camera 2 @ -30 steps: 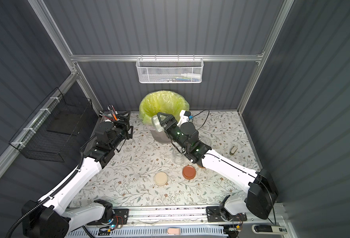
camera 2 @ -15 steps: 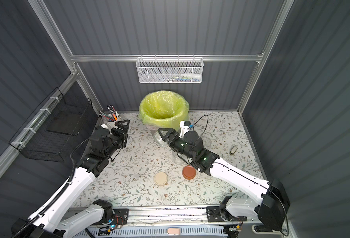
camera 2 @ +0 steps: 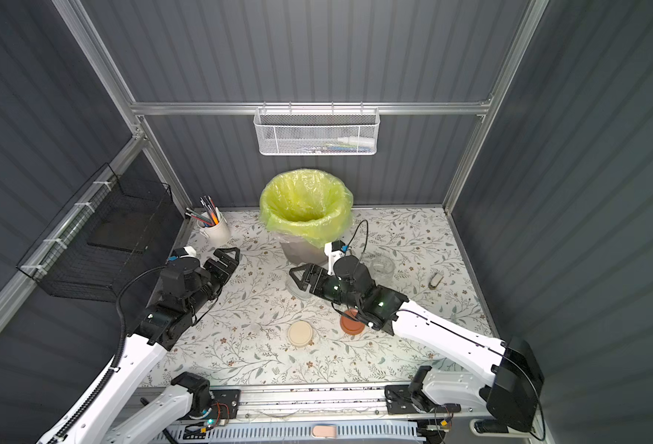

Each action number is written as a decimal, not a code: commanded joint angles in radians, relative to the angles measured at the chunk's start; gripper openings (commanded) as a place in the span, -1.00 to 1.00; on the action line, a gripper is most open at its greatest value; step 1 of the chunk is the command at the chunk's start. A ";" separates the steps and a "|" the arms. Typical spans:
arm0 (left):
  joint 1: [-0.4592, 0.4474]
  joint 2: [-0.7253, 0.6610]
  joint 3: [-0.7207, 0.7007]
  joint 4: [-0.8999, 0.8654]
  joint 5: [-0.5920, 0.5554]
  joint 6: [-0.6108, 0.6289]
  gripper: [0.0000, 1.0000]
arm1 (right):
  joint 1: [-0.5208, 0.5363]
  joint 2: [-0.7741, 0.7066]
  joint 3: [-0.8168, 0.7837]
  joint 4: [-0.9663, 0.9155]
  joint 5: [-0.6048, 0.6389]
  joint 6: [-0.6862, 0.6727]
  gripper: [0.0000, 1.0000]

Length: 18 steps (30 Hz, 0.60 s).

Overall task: Empty expired oatmeal from jars
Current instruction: Place the jar at the center of the board.

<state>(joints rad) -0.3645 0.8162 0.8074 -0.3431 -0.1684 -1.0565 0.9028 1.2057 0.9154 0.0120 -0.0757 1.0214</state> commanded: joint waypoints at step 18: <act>0.006 -0.172 -0.101 -0.188 -0.181 0.232 0.99 | 0.161 0.323 0.100 0.043 0.245 -0.491 0.08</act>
<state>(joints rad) -0.3645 0.6472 0.7242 -0.4984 -0.3080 -0.8680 1.0557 1.5028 1.0016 -0.0254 0.1062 0.6277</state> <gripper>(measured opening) 0.997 0.826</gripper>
